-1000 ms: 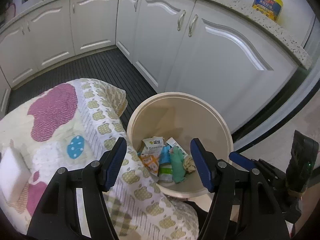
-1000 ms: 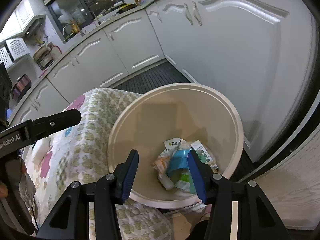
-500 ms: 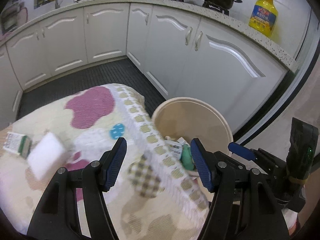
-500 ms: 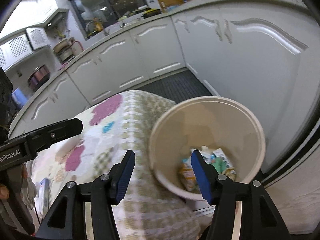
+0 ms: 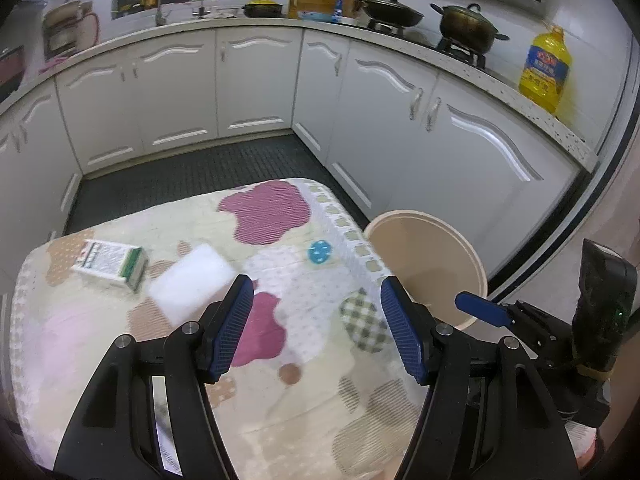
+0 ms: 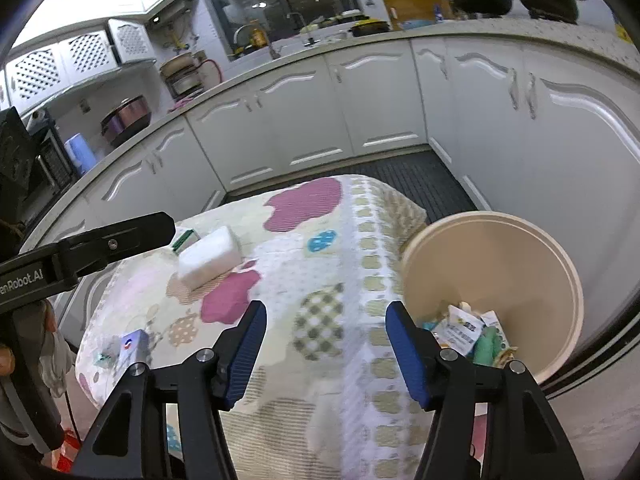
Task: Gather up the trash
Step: 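Move both tools back over the remaining trash on the table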
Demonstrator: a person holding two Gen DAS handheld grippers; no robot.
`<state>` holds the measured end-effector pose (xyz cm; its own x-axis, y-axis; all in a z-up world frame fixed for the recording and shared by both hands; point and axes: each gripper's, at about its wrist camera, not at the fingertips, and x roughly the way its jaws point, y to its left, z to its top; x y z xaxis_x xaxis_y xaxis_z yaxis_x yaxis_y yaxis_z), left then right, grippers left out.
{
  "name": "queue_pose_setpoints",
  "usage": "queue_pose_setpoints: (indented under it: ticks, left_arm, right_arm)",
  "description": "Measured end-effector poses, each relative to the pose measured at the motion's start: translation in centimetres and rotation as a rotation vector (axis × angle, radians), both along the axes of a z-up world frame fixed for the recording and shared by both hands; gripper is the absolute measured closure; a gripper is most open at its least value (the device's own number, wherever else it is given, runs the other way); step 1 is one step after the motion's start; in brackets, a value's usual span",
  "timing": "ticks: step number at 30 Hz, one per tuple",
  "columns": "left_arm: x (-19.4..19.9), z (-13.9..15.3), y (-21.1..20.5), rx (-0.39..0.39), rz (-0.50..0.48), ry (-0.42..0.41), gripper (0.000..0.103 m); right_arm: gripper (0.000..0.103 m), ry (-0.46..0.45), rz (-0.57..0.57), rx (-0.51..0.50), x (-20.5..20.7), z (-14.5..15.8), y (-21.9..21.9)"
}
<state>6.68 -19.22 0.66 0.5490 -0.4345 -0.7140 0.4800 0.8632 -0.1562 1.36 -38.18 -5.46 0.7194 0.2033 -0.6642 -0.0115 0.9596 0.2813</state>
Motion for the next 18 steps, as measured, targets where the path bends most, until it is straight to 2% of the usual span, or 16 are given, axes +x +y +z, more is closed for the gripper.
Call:
queue_pose_setpoints:
  ticks: [11, 18]
  left_arm:
    - [-0.7, -0.1, 4.2, -0.017, 0.058, 0.008, 0.038]
    - [-0.4, 0.4, 7.4, -0.098, 0.061, 0.082, 0.038]
  right_arm:
    - [0.041, -0.008, 0.058, -0.016, 0.0, 0.5, 3.2]
    - [0.04, -0.013, 0.098, -0.023, -0.3, 0.9, 5.1]
